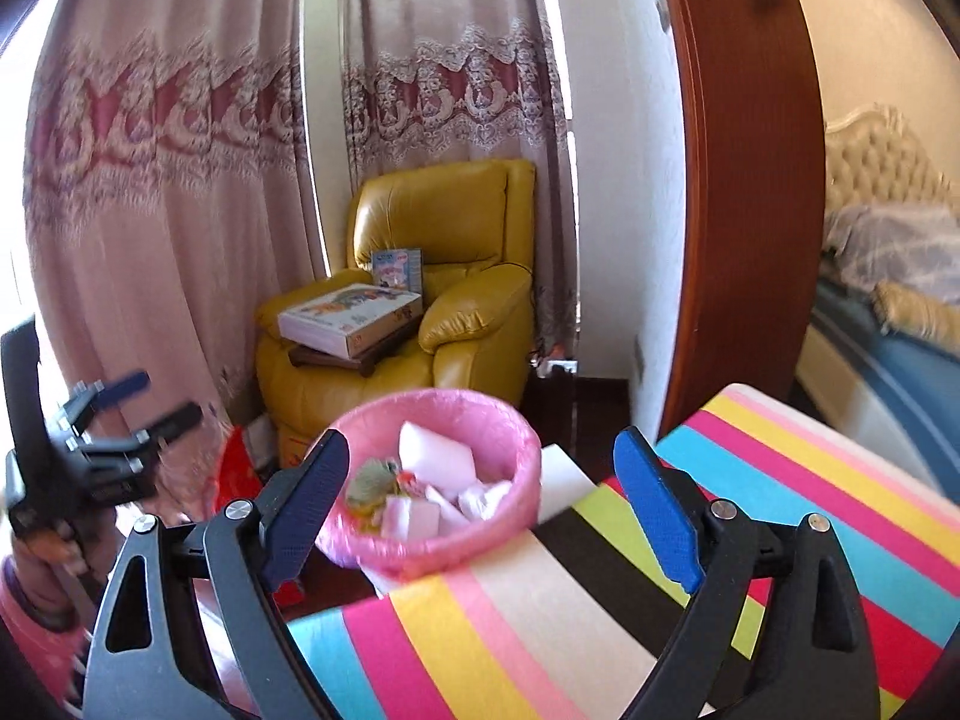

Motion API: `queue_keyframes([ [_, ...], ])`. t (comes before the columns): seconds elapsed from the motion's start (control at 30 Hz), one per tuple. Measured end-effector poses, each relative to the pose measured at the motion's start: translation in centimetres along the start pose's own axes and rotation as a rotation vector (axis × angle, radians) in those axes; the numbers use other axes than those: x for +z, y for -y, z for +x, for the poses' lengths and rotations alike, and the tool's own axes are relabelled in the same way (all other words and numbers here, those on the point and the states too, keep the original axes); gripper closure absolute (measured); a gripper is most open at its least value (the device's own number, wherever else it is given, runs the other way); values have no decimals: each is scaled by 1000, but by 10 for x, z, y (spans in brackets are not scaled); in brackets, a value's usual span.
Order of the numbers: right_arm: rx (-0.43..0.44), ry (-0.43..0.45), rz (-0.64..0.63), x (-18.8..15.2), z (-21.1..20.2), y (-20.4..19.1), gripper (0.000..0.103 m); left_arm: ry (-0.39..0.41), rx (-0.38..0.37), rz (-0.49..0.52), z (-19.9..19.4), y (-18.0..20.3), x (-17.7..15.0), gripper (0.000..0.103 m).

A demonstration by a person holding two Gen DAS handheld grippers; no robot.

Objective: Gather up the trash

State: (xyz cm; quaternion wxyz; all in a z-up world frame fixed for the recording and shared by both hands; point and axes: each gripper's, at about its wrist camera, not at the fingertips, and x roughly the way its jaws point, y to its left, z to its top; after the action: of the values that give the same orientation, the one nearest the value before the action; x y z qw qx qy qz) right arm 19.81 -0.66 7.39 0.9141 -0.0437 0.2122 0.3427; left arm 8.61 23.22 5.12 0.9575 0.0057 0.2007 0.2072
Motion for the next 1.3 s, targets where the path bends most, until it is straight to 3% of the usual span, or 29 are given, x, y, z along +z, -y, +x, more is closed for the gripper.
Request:
queue_keyframes([
  [0.13,11,-38,-5,-30,-11,-16,18,-25,19,2,-24,6,-19,5],
  [0.47,-4,-73,-46,-78,-23,-36,18,-57,-95,17,-63,23,-70,5],
  [1.3,8,-26,-52,-75,-44,-44,18,-64,-141,-1,-64,28,-78,5],
])
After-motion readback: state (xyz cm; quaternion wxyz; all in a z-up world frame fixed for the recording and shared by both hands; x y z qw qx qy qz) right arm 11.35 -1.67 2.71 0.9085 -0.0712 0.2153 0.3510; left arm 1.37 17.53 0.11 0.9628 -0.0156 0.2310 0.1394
